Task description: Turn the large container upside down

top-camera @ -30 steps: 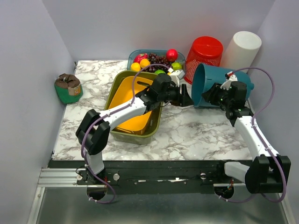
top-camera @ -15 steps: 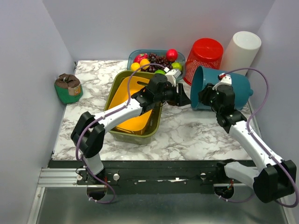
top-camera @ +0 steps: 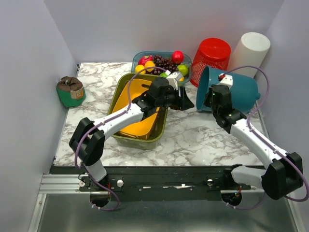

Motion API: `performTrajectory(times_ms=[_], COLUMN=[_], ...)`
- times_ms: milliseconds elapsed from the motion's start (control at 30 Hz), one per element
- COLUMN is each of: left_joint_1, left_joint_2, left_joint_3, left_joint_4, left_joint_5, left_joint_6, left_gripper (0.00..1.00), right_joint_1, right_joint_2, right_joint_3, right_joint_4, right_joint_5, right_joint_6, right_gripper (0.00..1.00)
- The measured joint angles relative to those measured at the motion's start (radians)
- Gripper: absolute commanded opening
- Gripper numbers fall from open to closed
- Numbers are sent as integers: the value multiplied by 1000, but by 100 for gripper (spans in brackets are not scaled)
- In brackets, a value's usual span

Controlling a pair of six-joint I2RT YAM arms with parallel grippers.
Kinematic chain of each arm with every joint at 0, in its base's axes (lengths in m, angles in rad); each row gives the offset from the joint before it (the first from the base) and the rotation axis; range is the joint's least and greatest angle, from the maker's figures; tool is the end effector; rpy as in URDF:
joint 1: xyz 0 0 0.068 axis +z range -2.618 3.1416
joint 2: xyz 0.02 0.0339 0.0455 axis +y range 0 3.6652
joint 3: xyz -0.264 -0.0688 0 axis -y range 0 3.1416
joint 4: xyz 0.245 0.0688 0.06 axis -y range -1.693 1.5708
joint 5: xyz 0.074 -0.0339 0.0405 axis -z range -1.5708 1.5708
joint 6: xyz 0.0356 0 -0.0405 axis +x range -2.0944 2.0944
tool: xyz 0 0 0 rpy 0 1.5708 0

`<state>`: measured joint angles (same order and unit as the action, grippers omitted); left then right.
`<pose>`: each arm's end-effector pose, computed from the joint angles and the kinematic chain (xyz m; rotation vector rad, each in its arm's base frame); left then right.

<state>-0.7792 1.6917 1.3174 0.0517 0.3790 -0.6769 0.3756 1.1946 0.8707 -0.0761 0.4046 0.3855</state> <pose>0.2777 -0.2928 0.3079 0.3947 2.0704 -1.2994 0.2588 0.0870 0.2964 0.2707 1.9194 0.1072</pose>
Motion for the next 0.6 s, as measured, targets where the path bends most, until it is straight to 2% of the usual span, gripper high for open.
performTrajectory(times_ms=[33,100,267,600], left_joint_1=[1,5,13,34], left_joint_2=[-3,-9,-21,-67], left_joint_3=[-2,-4,-11,-66], left_joint_4=[0,0,3,10], left_joint_5=[0,-1,-1,-10], left_joint_6=[0,0,0,0], left_gripper=[61,61,61,61], right_joint_1=[8,26,77,258], right_joint_2=[3,10,26,39], right_joint_3=[1,5,30,42], right_joint_4=[-1,-4,-43,-145], right_joint_5=[11,37,135,510], right_joint_6=[-6,-20,-63,-215], right_gripper=[11,0,1,1])
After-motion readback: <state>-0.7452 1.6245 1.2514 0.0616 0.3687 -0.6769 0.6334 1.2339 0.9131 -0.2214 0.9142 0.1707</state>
